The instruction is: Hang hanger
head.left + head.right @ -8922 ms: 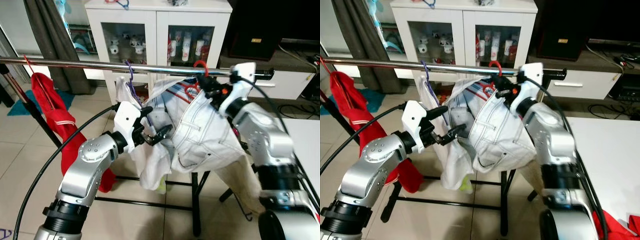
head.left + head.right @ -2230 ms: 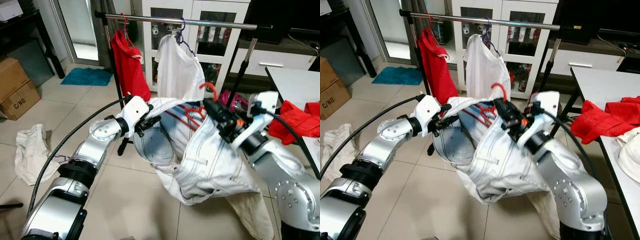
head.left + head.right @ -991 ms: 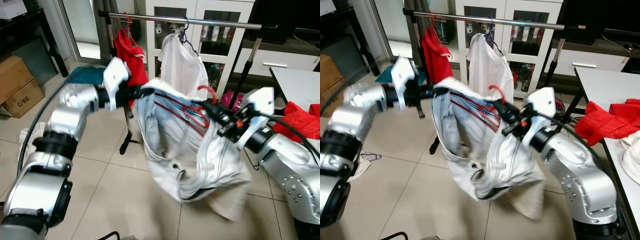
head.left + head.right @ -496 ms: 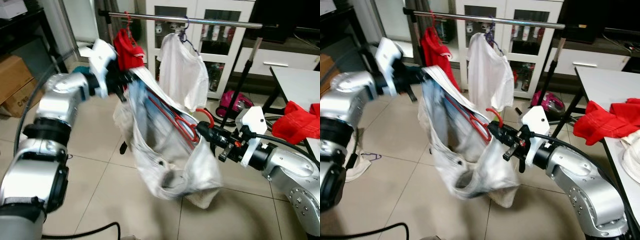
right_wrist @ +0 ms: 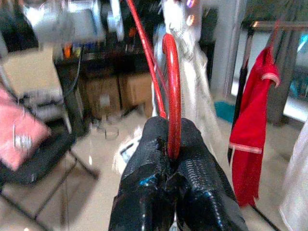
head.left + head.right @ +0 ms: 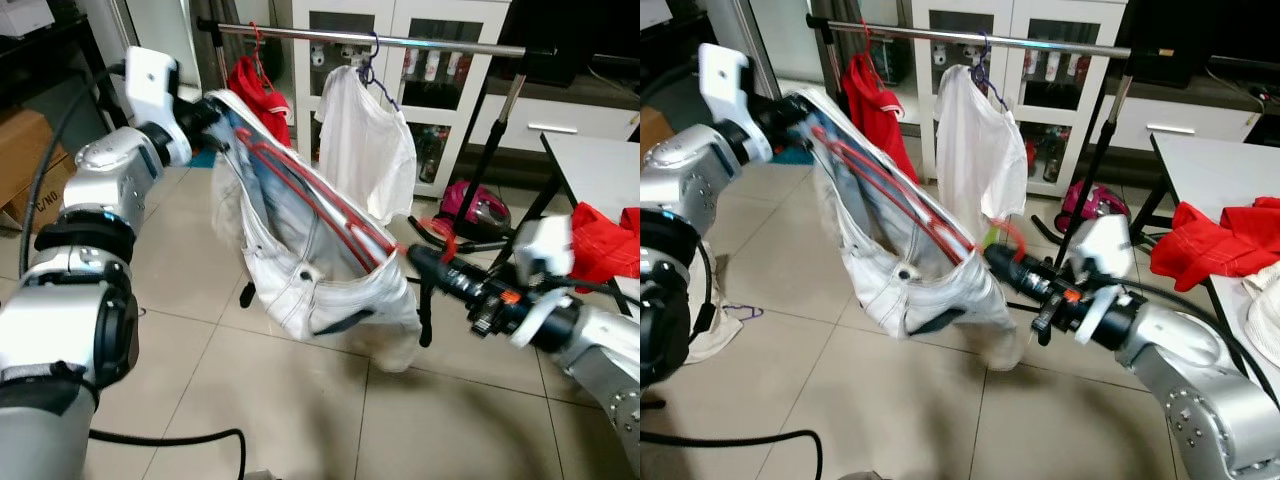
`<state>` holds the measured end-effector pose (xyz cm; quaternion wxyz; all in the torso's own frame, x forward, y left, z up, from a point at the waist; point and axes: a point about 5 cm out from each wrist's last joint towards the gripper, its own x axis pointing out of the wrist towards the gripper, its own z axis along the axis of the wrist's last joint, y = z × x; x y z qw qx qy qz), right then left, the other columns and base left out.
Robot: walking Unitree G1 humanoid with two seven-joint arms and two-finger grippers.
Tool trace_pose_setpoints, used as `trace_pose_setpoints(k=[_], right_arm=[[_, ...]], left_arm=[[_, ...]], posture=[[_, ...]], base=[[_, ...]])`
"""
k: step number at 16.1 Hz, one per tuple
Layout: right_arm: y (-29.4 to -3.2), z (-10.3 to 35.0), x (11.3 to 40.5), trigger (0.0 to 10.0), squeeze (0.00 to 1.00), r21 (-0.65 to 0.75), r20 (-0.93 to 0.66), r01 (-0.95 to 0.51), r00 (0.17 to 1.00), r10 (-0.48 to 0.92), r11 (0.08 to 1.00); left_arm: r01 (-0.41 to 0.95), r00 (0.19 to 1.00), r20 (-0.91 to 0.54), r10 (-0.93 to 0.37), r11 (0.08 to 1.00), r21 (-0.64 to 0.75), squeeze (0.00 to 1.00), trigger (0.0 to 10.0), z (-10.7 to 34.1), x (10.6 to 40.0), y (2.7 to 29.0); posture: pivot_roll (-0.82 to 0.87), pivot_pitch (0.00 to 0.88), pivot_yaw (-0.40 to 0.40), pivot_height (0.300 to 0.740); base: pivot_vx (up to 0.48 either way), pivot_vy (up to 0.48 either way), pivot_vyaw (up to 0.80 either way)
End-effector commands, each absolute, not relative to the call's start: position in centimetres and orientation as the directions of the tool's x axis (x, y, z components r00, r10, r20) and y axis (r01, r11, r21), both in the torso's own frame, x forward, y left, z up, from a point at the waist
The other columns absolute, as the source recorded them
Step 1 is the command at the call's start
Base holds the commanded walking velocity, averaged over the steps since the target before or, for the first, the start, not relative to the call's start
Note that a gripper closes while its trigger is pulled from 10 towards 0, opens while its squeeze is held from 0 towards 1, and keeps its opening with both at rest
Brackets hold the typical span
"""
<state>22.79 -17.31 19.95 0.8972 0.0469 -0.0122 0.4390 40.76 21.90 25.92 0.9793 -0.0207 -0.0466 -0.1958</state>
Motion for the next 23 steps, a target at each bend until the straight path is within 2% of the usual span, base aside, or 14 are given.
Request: trace_pose_setpoints(k=[1, 4, 5, 6, 8, 10, 13, 14, 15, 16, 17, 19, 21, 23], right_arm=[[-18.1, 20.5, 22.8, 0.0, 0.0, 0.089, 0.097, -0.769, 0.64, 0.762, 0.633], [-18.6, 21.5, 24.1, 0.0, 0.0, 0.135, 0.188, -0.656, 0.753, 0.631, 0.743], [-18.6, 22.4, 25.5, 0.0, 0.0, 0.237, 0.269, -0.557, 0.825, 0.497, 0.796], [-18.4, 22.6, 25.7, 0.0, 0.0, 0.267, 0.291, -0.547, 0.831, 0.475, 0.793], [-17.4, 23.3, 26.4, 0.0, 0.0, 0.402, 0.367, -0.527, 0.842, 0.396, 0.749], [-16.9, 23.3, 26.7, 0.0, 0.0, 0.408, 0.361, -0.506, 0.854, 0.375, 0.76], [-17.9, 22.9, 27.3, 0.0, 0.0, 0.326, 0.277, -0.375, 0.915, 0.292, 0.868], [-18.7, 22.3, 27.4, 10.0, 0.0, 0.262, 0.206, -0.284, 0.95, 0.234, 0.923], [-19.0, 21.6, 27.2, 10.0, 0.0, 0.222, 0.15, -0.238, 0.967, 0.208, 0.946], [-19.0, 20.9, 26.8, 10.0, 0.0, 0.208, 0.124, -0.235, 0.969, 0.212, 0.95], [-18.9, 20.0, 26.5, 10.0, 0.0, 0.167, 0.078, -0.217, 0.975, 0.206, 0.962], [-19.2, 17.5, 25.8, 10.0, 0.0, 0.078, -0.009, -0.101, 0.995, 0.102, 0.992], [-18.5, 16.8, 25.5, 10.0, 0.0, 0.034, -0.039, -0.116, 0.992, 0.117, 0.993], [-17.5, 16.0, 24.8, 10.0, 0.0, 0.023, -0.07, -0.182, 0.981, 0.184, 0.983]], left_arm=[[0.319, 0.937, 0.178, -0.301, 0.944, -0.082, 0.0, 0.0, 27.4, 40.9, 22.6], [0.417, 0.904, 0.132, -0.407, 0.907, -0.059, 0.0, 0.0, 26.1, 41.0, 20.8], [0.58, 0.812, 0.058, -0.581, 0.814, 0.039, 0.0, 0.0, 24.3, 40.6, 17.8], [0.62, 0.781, 0.042, -0.623, 0.782, 0.062, 0.0, 0.0, 23.8, 40.4, 16.9], [0.718, 0.691, 0.038, -0.722, 0.691, 0.079, 0.0, 0.0, 22.4, 39.6, 13.0], [0.728, 0.68, 0.088, -0.728, 0.684, 0.038, 0.0, 0.0, 22.4, 39.1, 11.3], [0.714, 0.695, 0.087, -0.713, 0.699, 0.023, 0.0, 0.0, 21.4, 38.2, 11.4], [0.692, 0.719, 0.063, -0.692, 0.721, 0.031, 0.0, 0.0, 20.4, 37.4, 12.1], [0.648, 0.757, 0.032, -0.652, 0.757, 0.082, 0.0, 2.0, 19.5, 36.6, 12.9], [0.598, 0.799, -0.006, -0.601, 0.794, 0.111, 0.0, 9.5, 18.5, 35.8, 13.6], [0.559, 0.829, -0.029, -0.558, 0.825, 0.089, 0.0, 10.0, 17.9, 35.2, 14.1], [0.452, 0.892, -0.018, -0.452, 0.891, 0.042, 0.0, 10.0, 16.7, 32.8, 15.3], [0.388, 0.922, -0.024, -0.387, 0.921, 0.027, 0.0, 10.0, 16.0, 31.8, 15.6], [0.399, 0.916, -0.05, -0.397, 0.916, 0.035, 0.0, 10.0, 15.5, 30.9, 15.3]], posture=[[-0.03, 0.0, 0.042, 0.74], [-0.04, 0.0, 0.049, 0.74], [-0.04, 0.0, 0.047, 0.74], [-0.04, 0.0, 0.045, 0.74], [-0.04, 0.0, 0.039, 0.74], [-0.03, 0.0, 0.033, 0.74], [-0.03, 0.0, 0.04, 0.74], [-0.04, 0.0, 0.036, 0.74], [-0.03, 0.0, 0.029, 0.74], [-0.03, 0.0, 0.023, 0.74], [-0.03, 0.0, 0.022, 0.74], [-0.03, 0.0, 0.015, 0.74], [-0.02, 0.0, 0.017, 0.74], [-0.02, 0.0, 0.017, 0.74]], base=[[0.0, 0.0, 0.0], [0.0, 0.0, 0.0], [0.0, 0.0, 0.0], [0.0, 0.0, 0.0], [0.0, 0.0, 0.0], [0.0, 0.0, 0.0], [0.0, 0.0, 0.0], [0.0, 0.0, 0.0], [0.0, 0.0, 0.0], [0.0, 0.0, 0.0], [0.0, 0.0, 0.0], [0.0, 0.0, -0.4], [0.0, 0.0, -0.78], [0.0, 0.0, -0.72]])
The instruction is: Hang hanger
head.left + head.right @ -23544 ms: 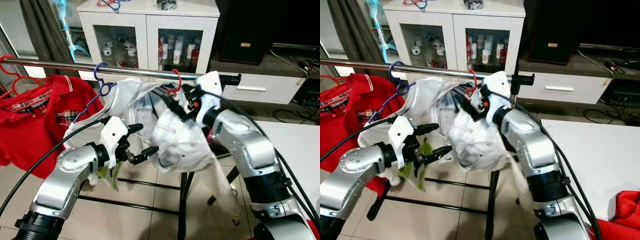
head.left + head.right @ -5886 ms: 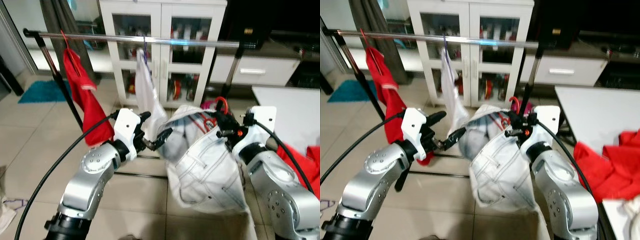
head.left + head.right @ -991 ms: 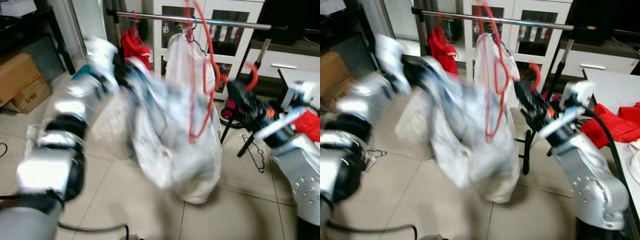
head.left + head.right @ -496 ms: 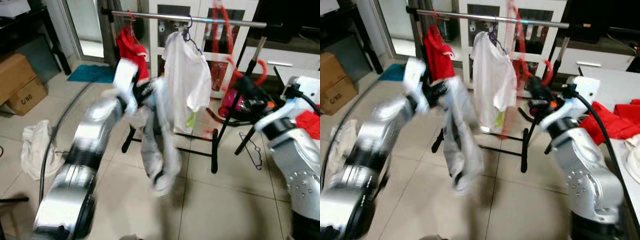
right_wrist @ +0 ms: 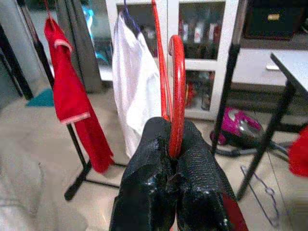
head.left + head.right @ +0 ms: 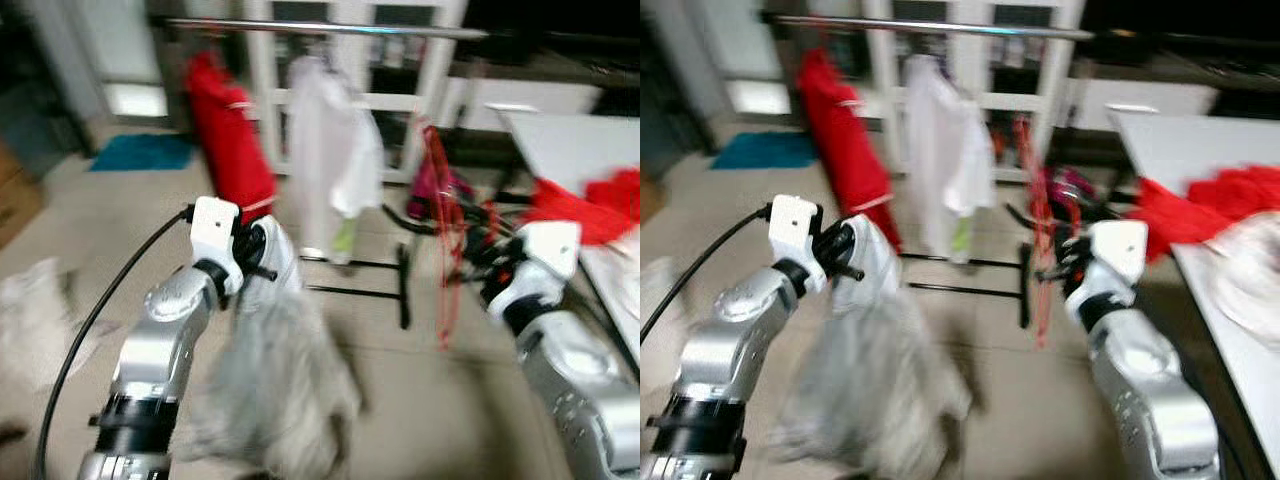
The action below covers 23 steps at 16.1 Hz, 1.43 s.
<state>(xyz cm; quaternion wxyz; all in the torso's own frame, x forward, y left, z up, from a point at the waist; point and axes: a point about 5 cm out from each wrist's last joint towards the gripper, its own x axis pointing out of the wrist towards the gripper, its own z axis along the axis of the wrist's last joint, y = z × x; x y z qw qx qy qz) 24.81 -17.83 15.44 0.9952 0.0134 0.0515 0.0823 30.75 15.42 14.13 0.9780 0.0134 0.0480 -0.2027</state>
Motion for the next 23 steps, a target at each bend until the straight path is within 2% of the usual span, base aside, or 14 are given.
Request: trace_pose_setpoints(k=[1, 4, 6, 7, 10, 14, 23], right_arm=[[-17.2, 15.6, 24.4, 10.0, 0.0, 0.044, -0.078, -0.189, 0.978, 0.192, 0.981], [-16.2, 15.9, 24.1, 10.0, 0.0, 0.113, -0.061, -0.226, 0.97, 0.233, 0.968], [-15.5, 18.3, 24.0, 10.0, 0.0, 0.153, 0.077, -0.301, 0.953, 0.292, 0.941], [-15.6, 18.8, 24.0, 10.0, 0.0, 0.155, 0.099, -0.294, 0.954, 0.282, 0.943], [-16.9, 19.0, 24.3, 10.0, 0.0, 0.104, 0.107, -0.188, 0.978, 0.177, 0.977], [-17.4, 19.4, 24.4, 10.0, 0.0, 0.14, 0.126, -0.122, 0.986, 0.105, 0.983], [-17.6, 18.0, 24.4, 10.0, 0.0, 0.135, 0.041, -0.013, 0.999, 0.007, 0.991]], left_arm=[[0.41, 0.911, -0.068, -0.406, 0.91, 0.063, 0.0, 10.0, 15.3, 30.4, 15.1], [0.398, 0.917, -0.058, -0.394, 0.913, 0.092, 0.0, 10.0, 15.4, 30.0, 14.9], [0.386, 0.923, -0.031, -0.385, 0.919, 0.081, 0.0, 10.0, 16.2, 30.2, 14.8], [0.388, 0.921, -0.015, -0.388, 0.917, 0.095, 0.0, 10.0, 16.5, 30.2, 14.8], [0.363, 0.931, 0.006, -0.365, 0.927, 0.089, 0.0, 10.0, 16.7, 30.3, 14.7], [0.364, 0.93, 0.002, -0.367, 0.924, 0.119, 0.0, 10.0, 16.6, 30.2, 14.6], [0.376, 0.925, 0.014, -0.38, 0.919, 0.115, 0.0, 10.0, 17.0, 30.4, 14.2]], posture=[[-0.02, 0.0, 0.017, 0.74], [-0.02, 0.0, 0.021, 0.74], [-0.02, 0.0, 0.031, 0.74], [-0.03, 0.0, 0.034, 0.74], [-0.03, 0.0, 0.035, 0.74], [-0.03, 0.0, 0.033, 0.74], [-0.04, 0.0, 0.033, 0.74]], base=[[0.0, 0.0, -0.73], [0.0, 0.0, -0.74], [0.0, 0.0, -0.75], [0.0, 0.0, -0.76], [0.0, 0.0, -0.76], [0.0, 0.0, -0.77], [0.0, 0.059, -0.77]])
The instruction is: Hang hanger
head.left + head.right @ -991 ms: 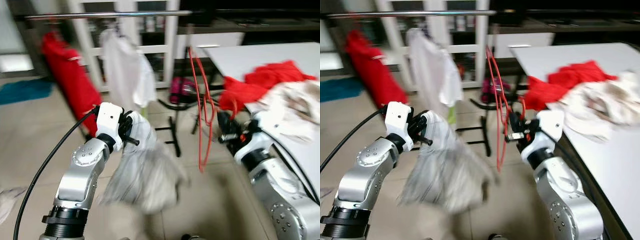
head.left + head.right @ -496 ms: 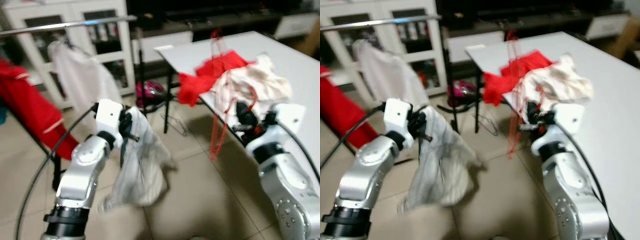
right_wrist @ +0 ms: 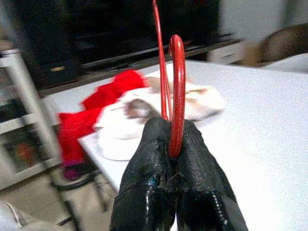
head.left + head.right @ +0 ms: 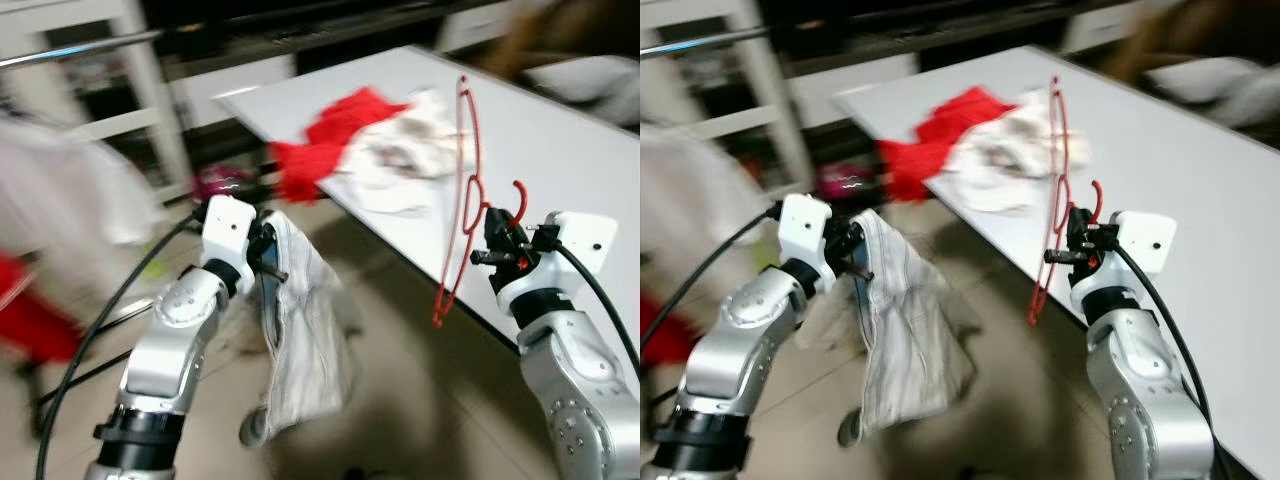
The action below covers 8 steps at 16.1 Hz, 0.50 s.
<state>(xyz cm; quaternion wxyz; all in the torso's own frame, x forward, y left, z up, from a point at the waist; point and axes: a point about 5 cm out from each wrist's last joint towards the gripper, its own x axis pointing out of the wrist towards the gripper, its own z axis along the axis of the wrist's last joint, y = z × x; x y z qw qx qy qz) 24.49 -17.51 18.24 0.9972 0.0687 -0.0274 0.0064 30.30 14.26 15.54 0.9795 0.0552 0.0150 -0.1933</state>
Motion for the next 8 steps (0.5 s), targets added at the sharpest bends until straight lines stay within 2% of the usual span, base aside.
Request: trace_pose_setpoints(k=[1, 8], right_arm=[[-17.75, 17.78, 24.39, 10.0, 0.0, 0.122, 0.025, 0.016, 1.0, -0.019, 0.992], [-17.57, 17.78, 24.53, 10.0, 0.0, 0.132, 0.022, 0.023, 0.999, -0.026, 0.991]], left_arm=[[0.374, 0.926, 0.013, -0.377, 0.921, 0.112, 0.0, 10.0, 17.04, 30.52, 14.3], [0.37, 0.928, 0.009, -0.373, 0.922, 0.115, 0.0, 10.0, 17.13, 30.78, 14.53]], posture=[[-0.04, 0.0, 0.033, 0.74], [-0.04, 0.0, 0.034, 0.74]], base=[[0.0, 0.345, -0.77], [0.0, 0.387, -0.77]])
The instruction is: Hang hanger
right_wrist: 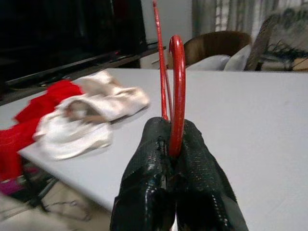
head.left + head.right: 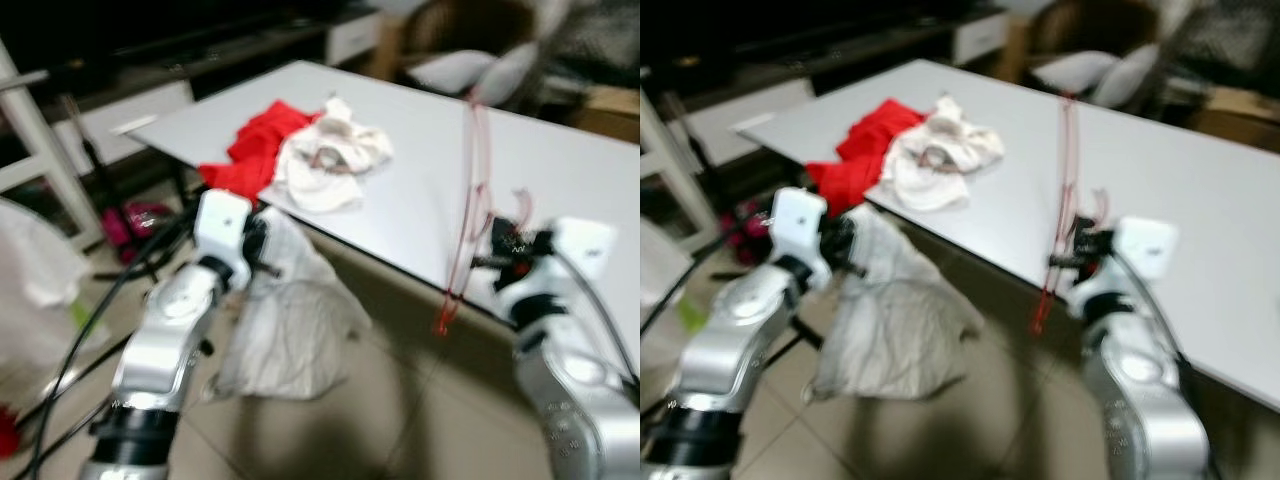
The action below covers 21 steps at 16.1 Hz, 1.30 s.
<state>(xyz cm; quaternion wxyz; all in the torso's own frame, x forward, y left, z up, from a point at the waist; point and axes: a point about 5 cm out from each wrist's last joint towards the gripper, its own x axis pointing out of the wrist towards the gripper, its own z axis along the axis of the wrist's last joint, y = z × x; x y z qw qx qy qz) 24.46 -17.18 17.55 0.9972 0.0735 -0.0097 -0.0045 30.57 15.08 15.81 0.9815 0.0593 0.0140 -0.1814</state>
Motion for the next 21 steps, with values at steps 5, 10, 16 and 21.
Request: trace_pose_setpoints(k=[5, 10, 16, 21], right_arm=[[-17.42, 17.69, 24.54, 10.0, 0.0, 0.133, 0.018, 0.016, 1.0, -0.019, 0.991], [-17.26, 17.59, 24.57, 10.0, 0.0, 0.13, 0.013, 0.004, 1.0, -0.006, 0.992], [-16.97, 17.51, 24.64, 10.0, 0.0, 0.128, 0.009, -0.011, 1.0, 0.01, 0.992], [-16.86, 17.4, 24.64, 10.0, 0.0, 0.127, 0.001, -0.022, 1.0, 0.022, 0.992]], left_arm=[[0.371, 0.927, 0.005, -0.374, 0.921, 0.116, 0.0, 10.0, 17.12, 30.85, 14.62], [0.374, 0.926, 0.005, -0.377, 0.92, 0.116, 0.0, 10.0, 17.14, 30.92, 14.63], [0.375, 0.926, 0.006, -0.378, 0.92, 0.115, 0.0, 10.0, 17.2, 30.87, 14.71], [0.399, 0.916, 0.012, -0.402, 0.912, 0.093, 0.0, 10.0, 17.14, 30.71, 14.35]], posture=[[-0.03, 0.0, 0.035, 0.74], [-0.03, 0.0, 0.035, 0.74], [-0.03, 0.0, 0.032, 0.74], [-0.04, 0.0, 0.035, 0.74]], base=[[0.0, 0.39, -0.77], [0.0, 0.395, -0.77], [0.0, 0.398, -0.77], [0.0, 0.24, -0.77]])
